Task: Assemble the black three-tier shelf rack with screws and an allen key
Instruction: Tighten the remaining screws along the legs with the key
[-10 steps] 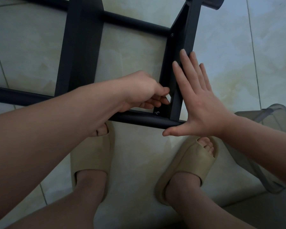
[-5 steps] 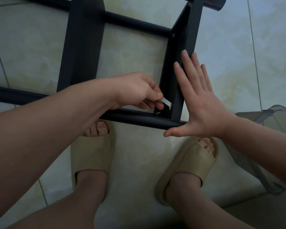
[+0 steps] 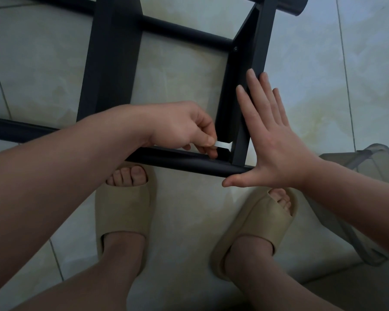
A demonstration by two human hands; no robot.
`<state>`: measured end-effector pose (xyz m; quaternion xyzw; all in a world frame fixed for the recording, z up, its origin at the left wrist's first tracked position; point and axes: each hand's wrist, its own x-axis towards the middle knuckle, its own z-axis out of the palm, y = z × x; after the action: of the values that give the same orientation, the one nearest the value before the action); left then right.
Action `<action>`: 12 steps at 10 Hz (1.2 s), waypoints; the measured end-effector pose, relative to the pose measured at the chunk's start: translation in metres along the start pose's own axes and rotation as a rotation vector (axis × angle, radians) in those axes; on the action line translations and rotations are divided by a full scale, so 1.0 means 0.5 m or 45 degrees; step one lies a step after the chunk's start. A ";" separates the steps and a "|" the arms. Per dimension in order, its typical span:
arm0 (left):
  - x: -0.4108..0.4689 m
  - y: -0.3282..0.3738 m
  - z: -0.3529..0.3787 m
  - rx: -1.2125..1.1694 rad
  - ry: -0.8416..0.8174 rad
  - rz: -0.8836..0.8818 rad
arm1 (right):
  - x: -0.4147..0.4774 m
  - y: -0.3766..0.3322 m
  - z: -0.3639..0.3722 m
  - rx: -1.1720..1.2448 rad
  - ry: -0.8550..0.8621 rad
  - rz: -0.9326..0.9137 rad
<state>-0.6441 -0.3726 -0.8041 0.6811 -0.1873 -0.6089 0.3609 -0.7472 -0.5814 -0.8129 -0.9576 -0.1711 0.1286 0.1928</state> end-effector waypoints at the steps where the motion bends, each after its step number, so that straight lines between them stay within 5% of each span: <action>1: 0.001 0.002 0.000 0.043 -0.004 0.003 | -0.001 -0.001 0.001 -0.004 0.007 -0.002; 5: 0.005 0.000 0.012 0.156 -0.027 -0.030 | -0.001 -0.001 0.000 -0.006 0.009 0.006; 8: 0.007 0.014 -0.004 0.331 0.145 -0.002 | -0.001 -0.001 0.001 -0.011 0.010 0.000; 12: 0.022 0.016 0.025 -0.555 0.212 -0.076 | 0.001 -0.002 -0.001 -0.002 0.006 0.004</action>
<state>-0.6525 -0.3889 -0.8062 0.6401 -0.0008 -0.5870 0.4956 -0.7471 -0.5806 -0.8121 -0.9583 -0.1692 0.1265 0.1924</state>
